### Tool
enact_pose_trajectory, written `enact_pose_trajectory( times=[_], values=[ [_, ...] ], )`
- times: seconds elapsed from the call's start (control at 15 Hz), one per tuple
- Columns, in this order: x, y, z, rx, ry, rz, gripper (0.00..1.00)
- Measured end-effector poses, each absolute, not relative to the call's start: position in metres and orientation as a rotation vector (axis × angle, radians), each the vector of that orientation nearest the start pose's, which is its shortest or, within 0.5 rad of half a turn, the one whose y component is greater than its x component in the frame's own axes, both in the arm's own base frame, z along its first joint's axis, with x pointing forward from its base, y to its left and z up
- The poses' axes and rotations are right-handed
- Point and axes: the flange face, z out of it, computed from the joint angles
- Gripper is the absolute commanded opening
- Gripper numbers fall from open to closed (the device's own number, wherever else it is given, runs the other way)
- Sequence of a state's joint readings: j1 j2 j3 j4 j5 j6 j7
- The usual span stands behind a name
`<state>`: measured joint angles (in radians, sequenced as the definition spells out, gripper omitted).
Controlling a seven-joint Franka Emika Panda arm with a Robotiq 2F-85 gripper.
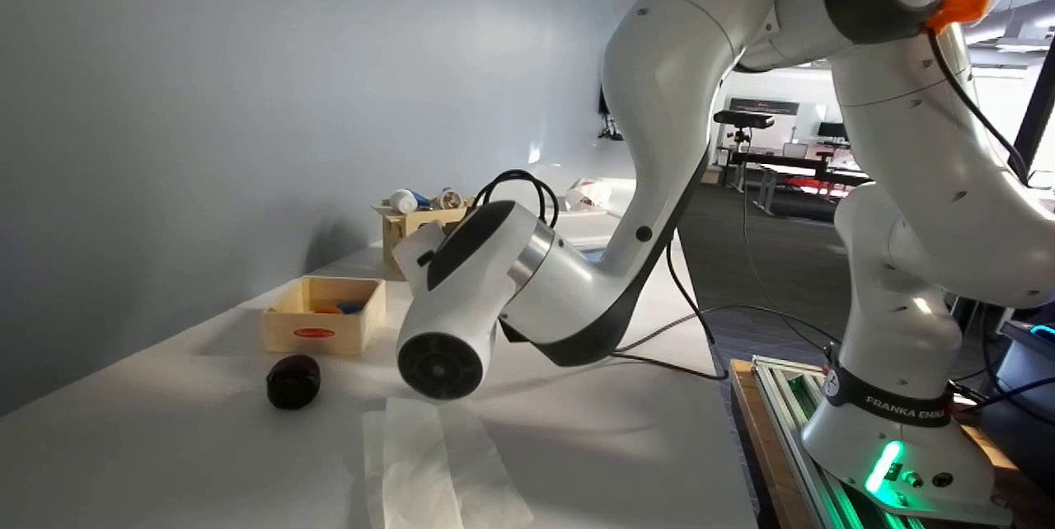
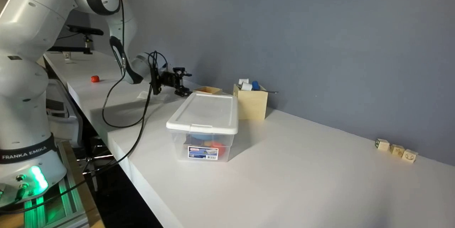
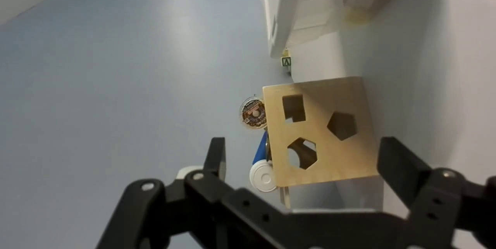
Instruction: Place the white lid on the tote
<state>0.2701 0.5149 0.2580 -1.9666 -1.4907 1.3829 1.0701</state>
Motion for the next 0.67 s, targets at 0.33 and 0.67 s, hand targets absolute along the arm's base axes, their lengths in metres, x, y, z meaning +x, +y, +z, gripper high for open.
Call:
enact_pose_trajectory(
  times=[0.33,0.67],
  values=[
    [0.548,0.126,0.337,1.771,-0.016,0.520,1.00],
    [0.524,0.068,0.412,1.927,-0.152,0.717,1.00]
  ],
)
